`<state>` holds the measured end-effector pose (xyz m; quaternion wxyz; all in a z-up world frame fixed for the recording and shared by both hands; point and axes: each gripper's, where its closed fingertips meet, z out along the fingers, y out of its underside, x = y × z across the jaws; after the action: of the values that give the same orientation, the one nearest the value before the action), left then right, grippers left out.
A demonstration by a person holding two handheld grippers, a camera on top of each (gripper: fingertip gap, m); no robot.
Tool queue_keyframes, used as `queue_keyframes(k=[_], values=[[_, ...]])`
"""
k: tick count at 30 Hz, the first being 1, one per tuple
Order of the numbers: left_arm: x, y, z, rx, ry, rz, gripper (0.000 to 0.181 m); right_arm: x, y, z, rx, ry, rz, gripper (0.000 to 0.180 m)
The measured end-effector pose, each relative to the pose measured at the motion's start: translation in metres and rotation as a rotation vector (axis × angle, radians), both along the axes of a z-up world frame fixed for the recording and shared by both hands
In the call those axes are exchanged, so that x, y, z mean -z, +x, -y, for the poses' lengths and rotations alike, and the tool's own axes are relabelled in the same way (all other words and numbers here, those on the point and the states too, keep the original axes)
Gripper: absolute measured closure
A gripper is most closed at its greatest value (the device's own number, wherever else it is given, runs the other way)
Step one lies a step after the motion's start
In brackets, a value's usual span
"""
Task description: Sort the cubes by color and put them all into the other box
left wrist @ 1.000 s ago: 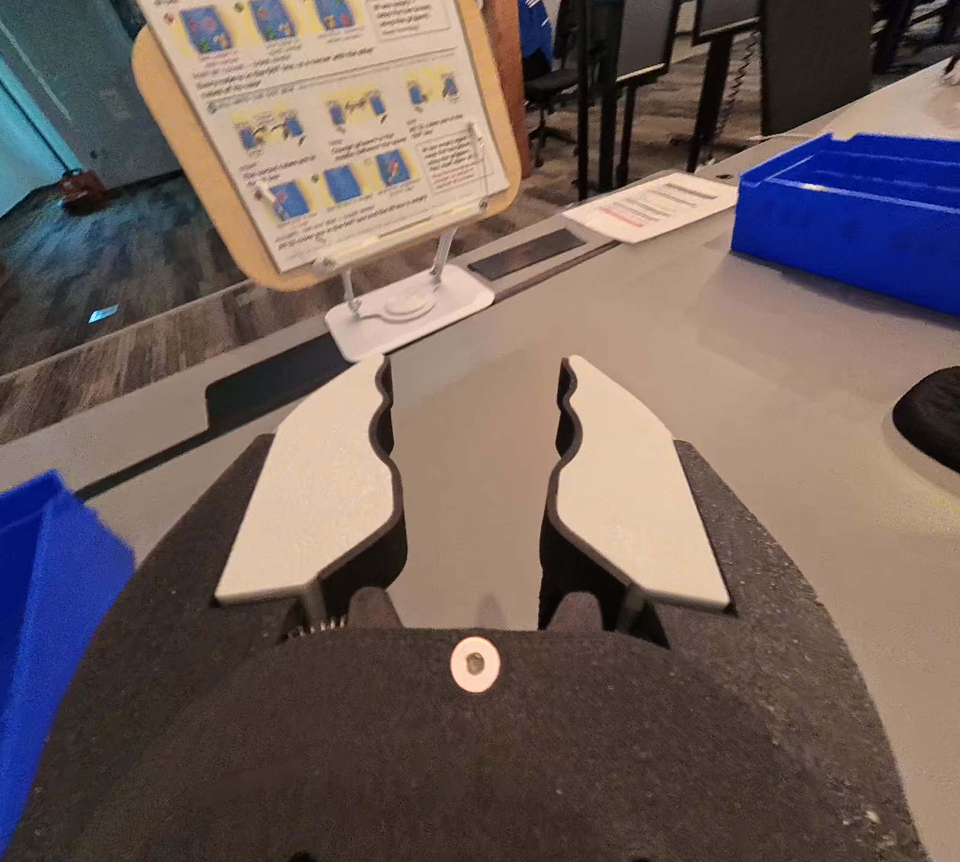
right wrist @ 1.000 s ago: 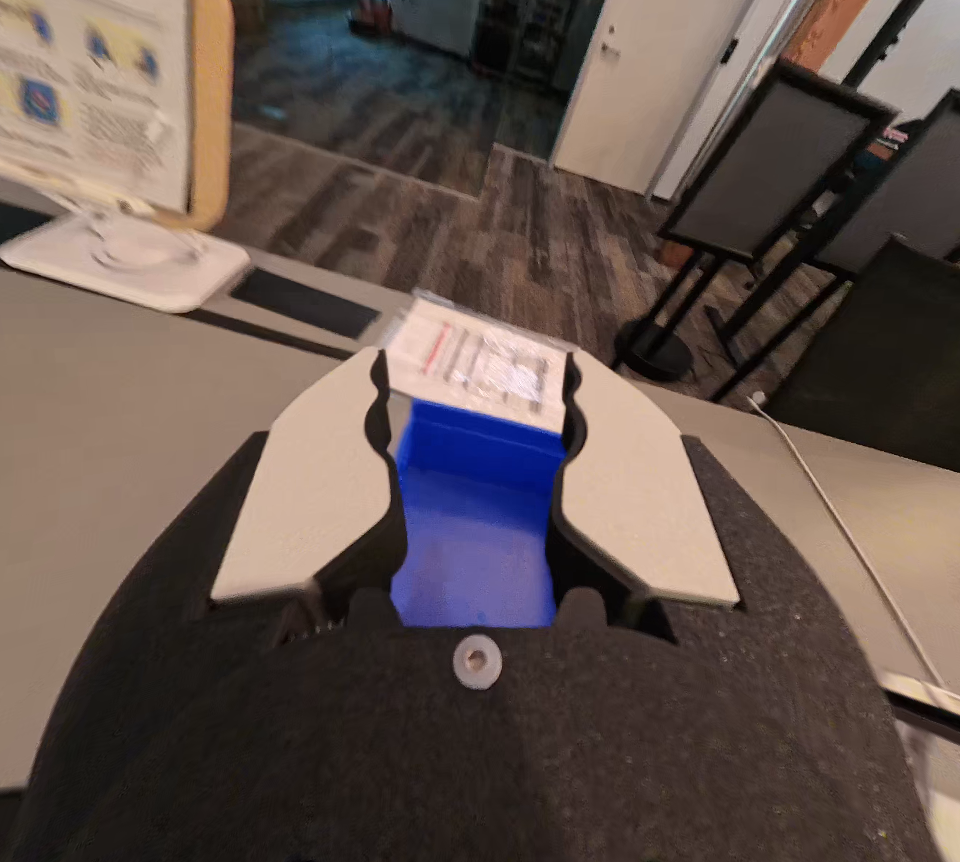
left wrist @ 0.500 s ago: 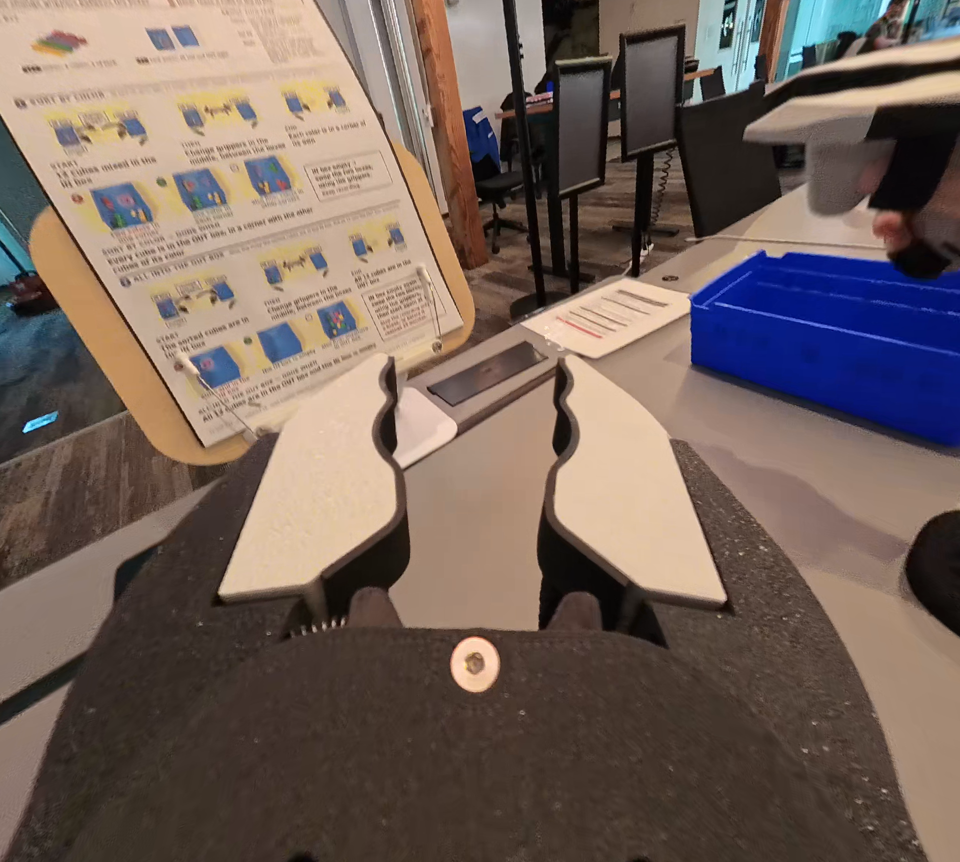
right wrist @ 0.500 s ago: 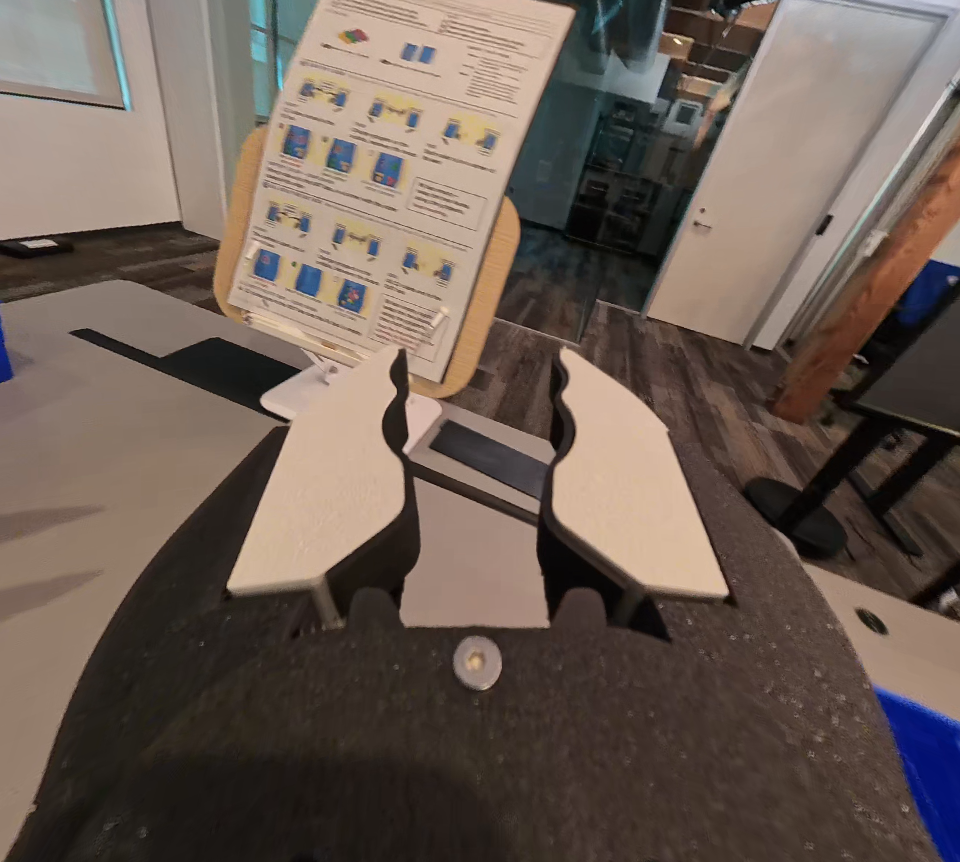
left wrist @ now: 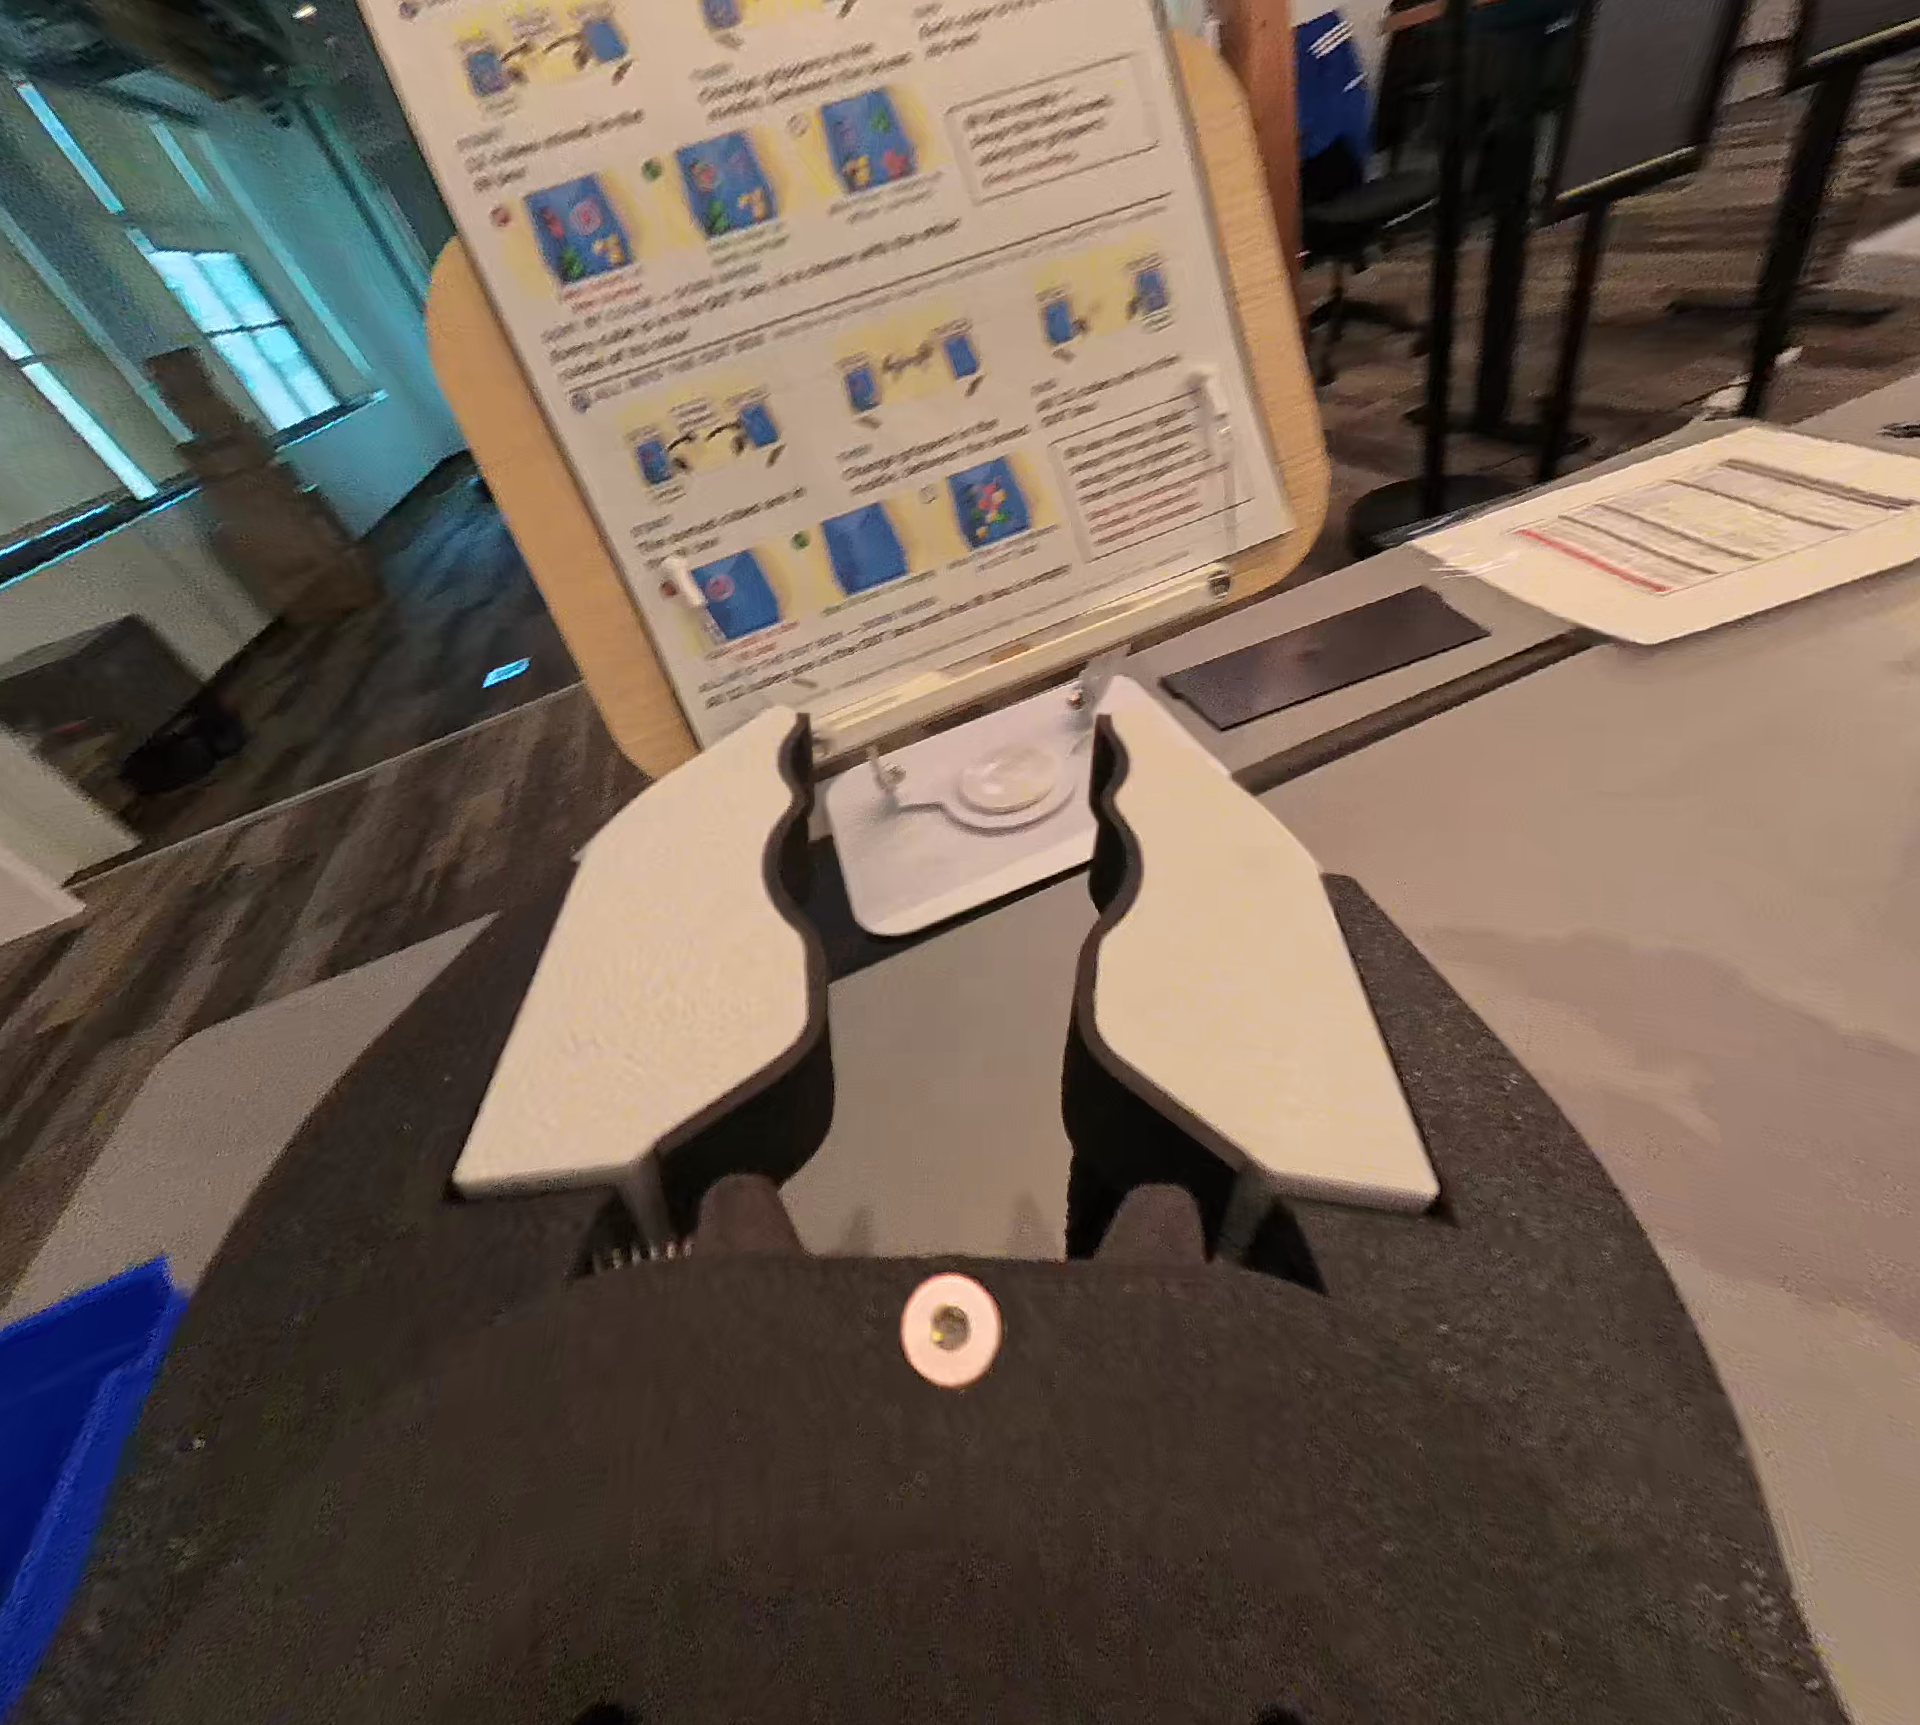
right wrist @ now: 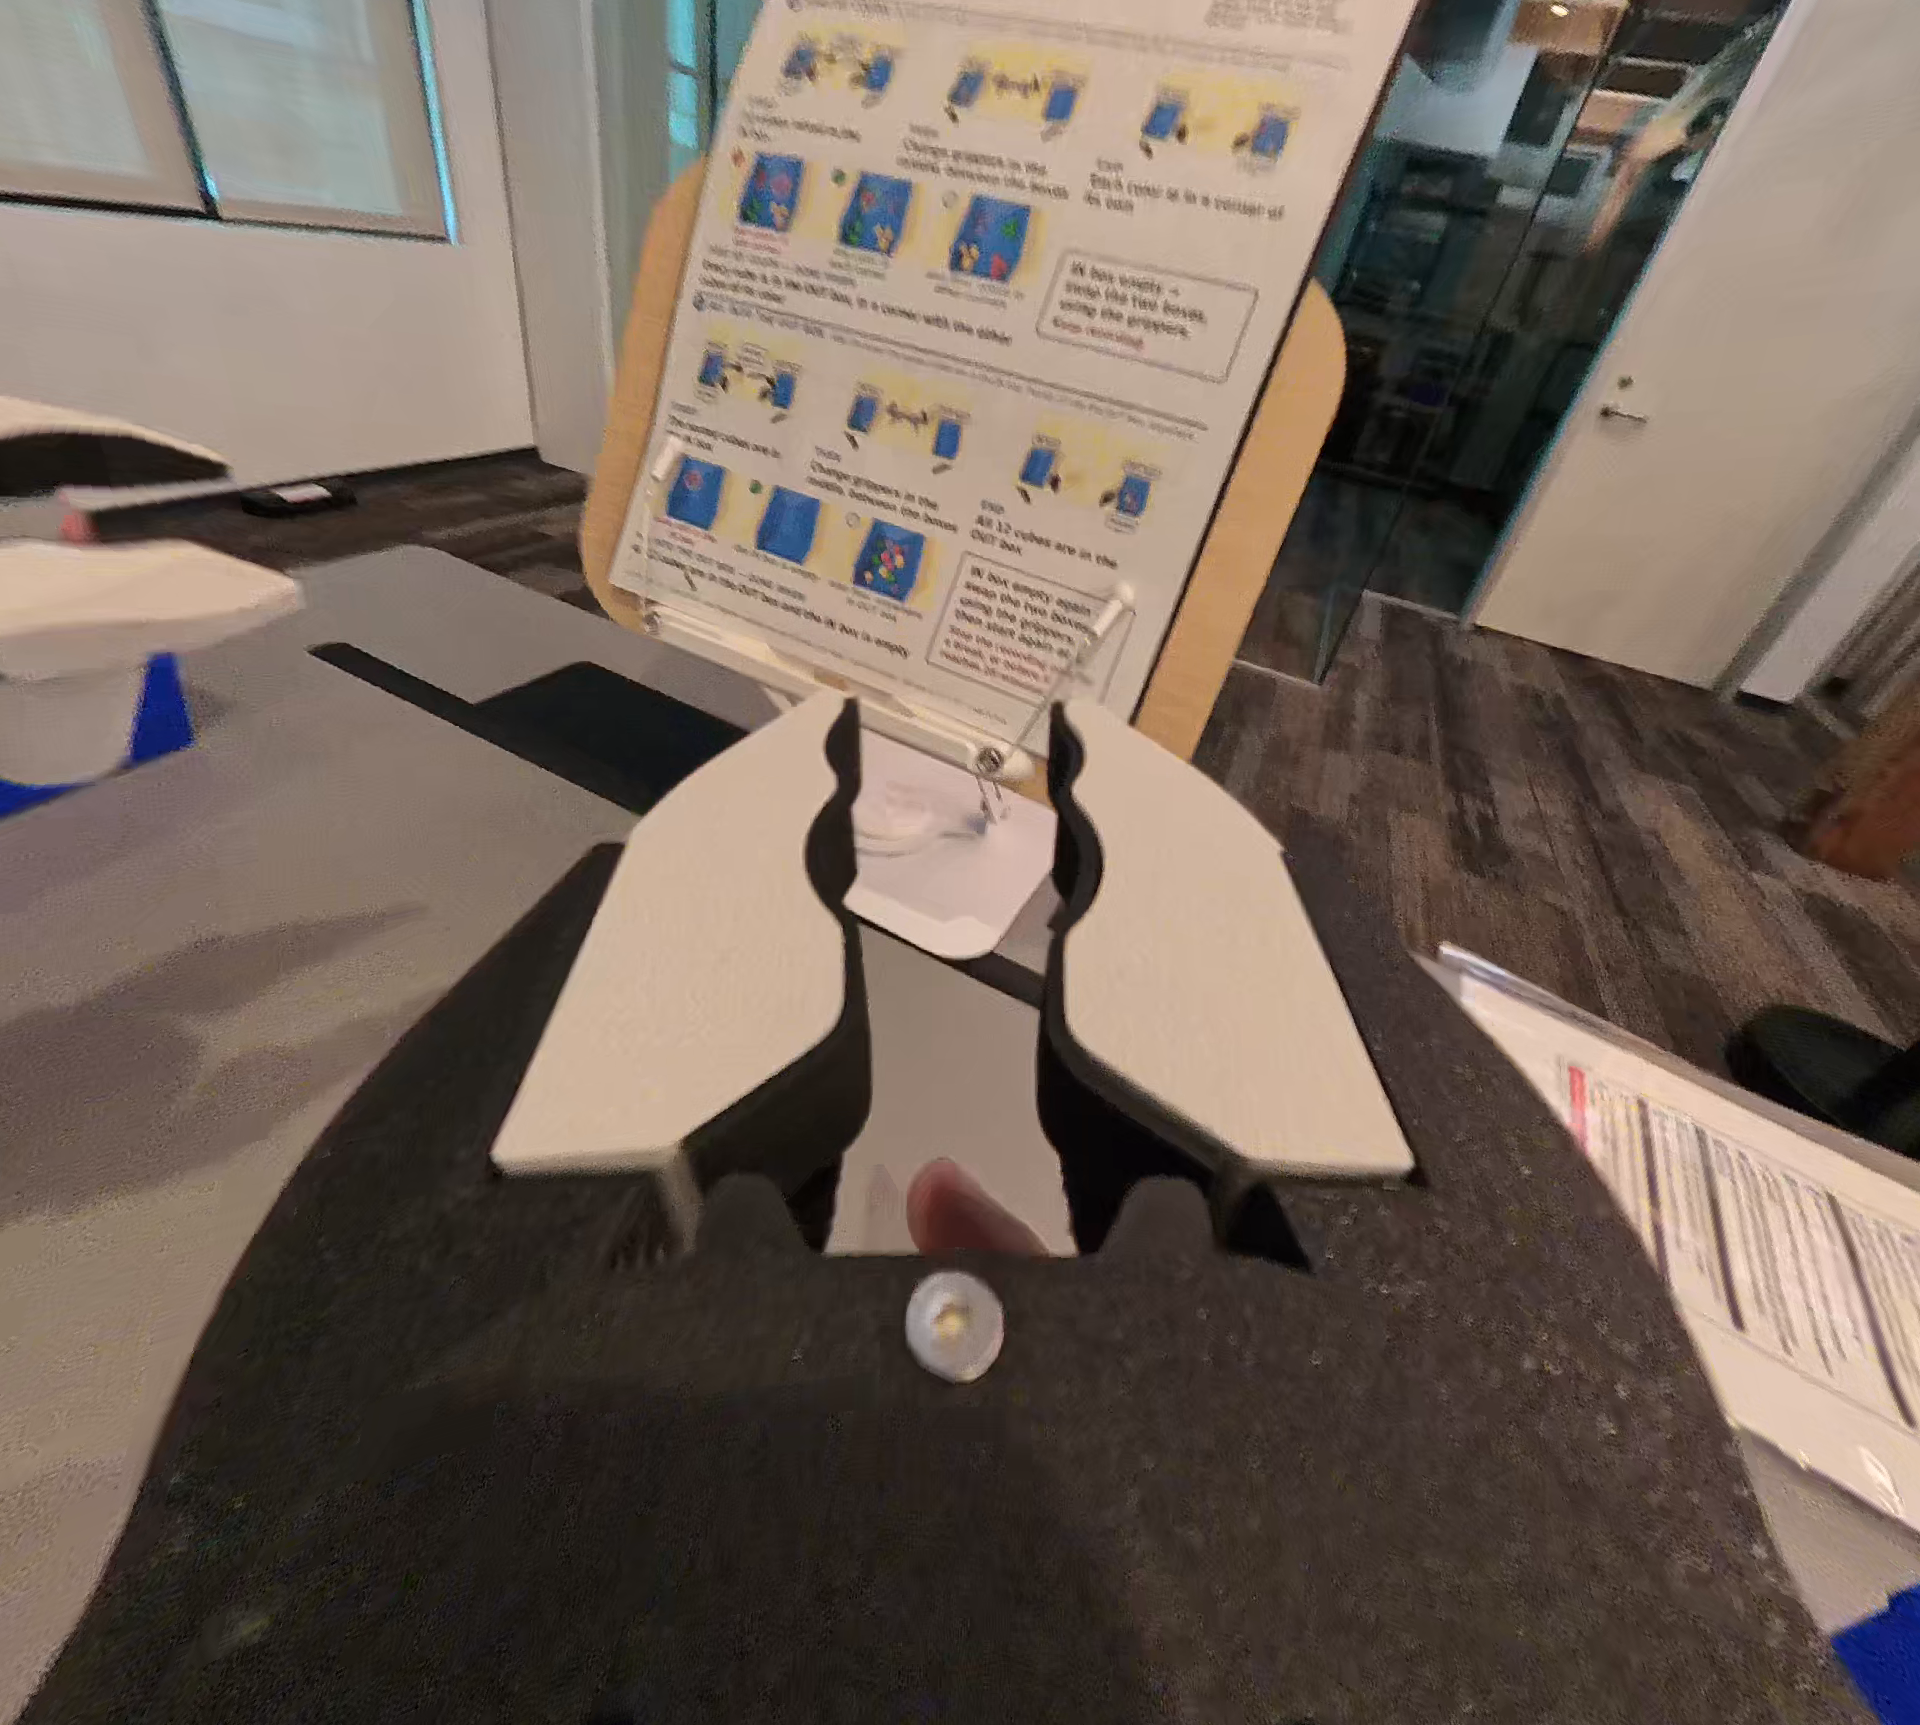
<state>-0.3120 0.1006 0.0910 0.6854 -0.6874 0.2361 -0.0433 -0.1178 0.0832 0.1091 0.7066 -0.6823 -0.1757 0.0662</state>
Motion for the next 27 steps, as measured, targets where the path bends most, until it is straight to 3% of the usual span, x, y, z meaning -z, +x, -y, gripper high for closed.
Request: queue_keyframes(k=[5, 9, 14, 19, 23, 27], values=[[0.01, -0.025, -0.012, -0.115, 0.008, -0.011, 0.133, 0.047, 0.018, -0.017, 0.099, -0.09, 0.126, 0.158], [0.002, -0.044, -0.014, -0.155, 0.019, -0.017, 0.138, 0.06, 0.009, -0.016, 0.042, -0.139, 0.152, 0.163], [-0.009, -0.067, 0.002, -0.111, -0.045, -0.015, 0.141, 0.078, 0.013, -0.018, 0.012, -0.212, 0.179, 0.16], [-0.029, -0.134, 0.029, -0.126, -0.1, -0.038, 0.145, 0.096, 0.022, -0.022, -0.016, -0.297, 0.184, 0.157], [-0.007, -0.225, 0.045, -0.202, -0.275, -0.233, 0.146, 0.104, 0.03, -0.024, -0.019, -0.332, 0.213, 0.154], [0.053, -0.328, 0.069, -0.344, -0.644, -0.355, 0.148, 0.11, 0.027, -0.026, -0.036, -0.361, 0.212, 0.154]])
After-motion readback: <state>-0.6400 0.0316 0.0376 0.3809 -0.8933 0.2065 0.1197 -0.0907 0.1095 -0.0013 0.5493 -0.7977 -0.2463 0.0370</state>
